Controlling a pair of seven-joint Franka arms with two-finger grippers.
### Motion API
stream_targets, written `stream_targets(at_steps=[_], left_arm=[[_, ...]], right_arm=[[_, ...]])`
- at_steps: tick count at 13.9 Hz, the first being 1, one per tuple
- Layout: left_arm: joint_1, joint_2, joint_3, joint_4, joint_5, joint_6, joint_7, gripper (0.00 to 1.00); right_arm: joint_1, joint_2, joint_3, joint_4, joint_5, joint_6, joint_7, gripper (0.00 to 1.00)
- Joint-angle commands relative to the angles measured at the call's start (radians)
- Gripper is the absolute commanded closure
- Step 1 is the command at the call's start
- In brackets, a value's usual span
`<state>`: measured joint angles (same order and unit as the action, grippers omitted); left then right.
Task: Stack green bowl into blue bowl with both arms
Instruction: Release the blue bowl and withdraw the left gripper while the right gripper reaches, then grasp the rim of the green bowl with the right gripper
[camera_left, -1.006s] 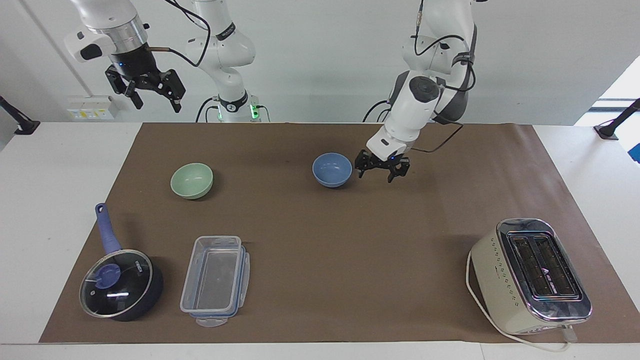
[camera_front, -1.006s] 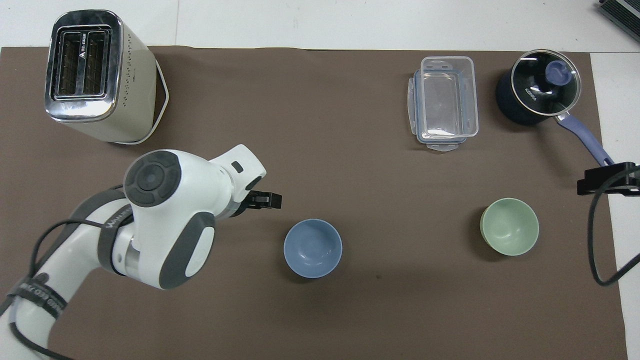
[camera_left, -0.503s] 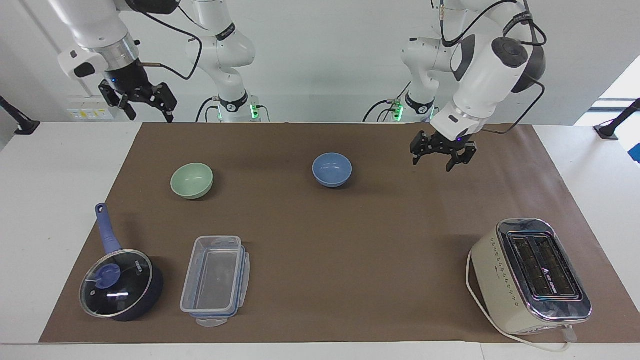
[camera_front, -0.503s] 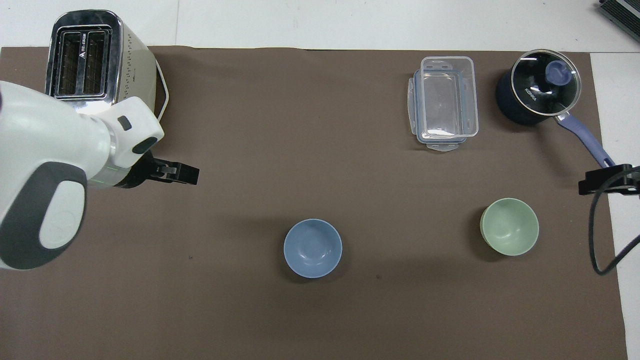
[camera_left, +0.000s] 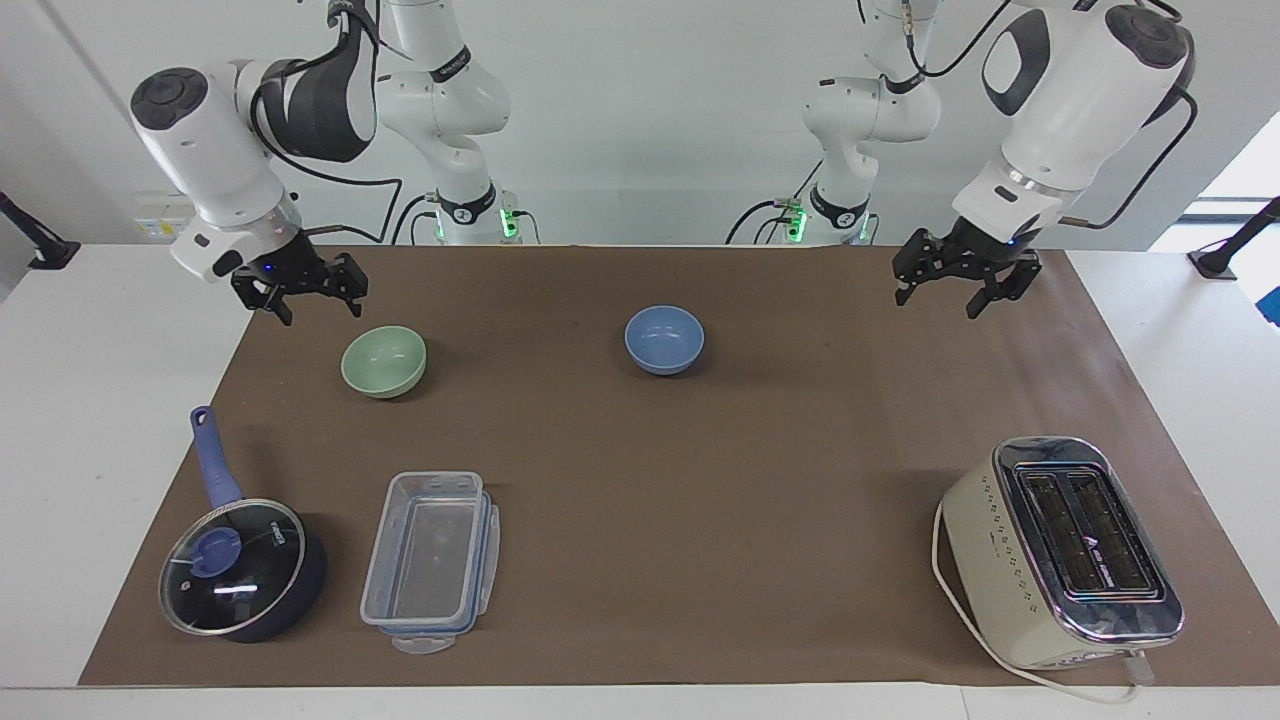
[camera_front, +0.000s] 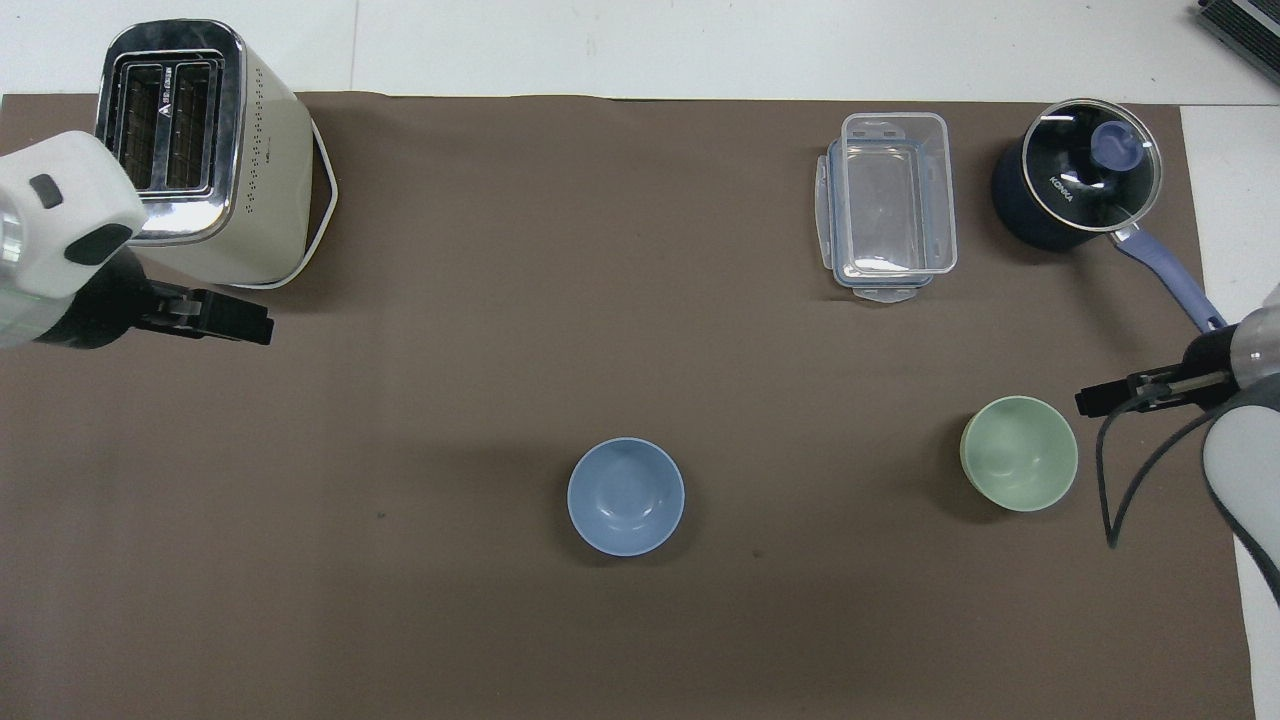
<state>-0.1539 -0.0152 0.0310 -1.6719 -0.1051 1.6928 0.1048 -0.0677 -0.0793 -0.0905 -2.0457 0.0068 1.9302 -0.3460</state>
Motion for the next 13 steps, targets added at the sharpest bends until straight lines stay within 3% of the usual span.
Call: stream_targets(at_steps=[1, 4, 7, 9, 13], left_arm=[[0.048, 0.008, -0.008, 0.055, 0.053, -0.059, 0.096, 0.00], [0.073, 0.008, -0.008, 0.083, 0.076, -0.070, 0.154, 0.00], [0.074, 0.018, -0.011, 0.095, 0.076, -0.076, 0.153, 0.00], [0.079, 0.034, -0.014, 0.145, 0.078, -0.114, 0.153, 0.00], [0.077, 0.017, -0.013, 0.133, 0.074, -0.177, 0.153, 0.00]], right_arm=[[-0.047, -0.002, 0.006, -0.150, 0.036, 0.166, -0.131, 0.00], [-0.064, 0.004, 0.006, -0.211, 0.038, 0.231, -0.163, 0.00], [-0.095, 0.072, 0.006, -0.277, 0.119, 0.357, -0.209, 0.00], [-0.102, 0.099, 0.006, -0.281, 0.133, 0.369, -0.215, 0.00], [-0.104, 0.110, 0.006, -0.280, 0.131, 0.380, -0.237, 0.00]])
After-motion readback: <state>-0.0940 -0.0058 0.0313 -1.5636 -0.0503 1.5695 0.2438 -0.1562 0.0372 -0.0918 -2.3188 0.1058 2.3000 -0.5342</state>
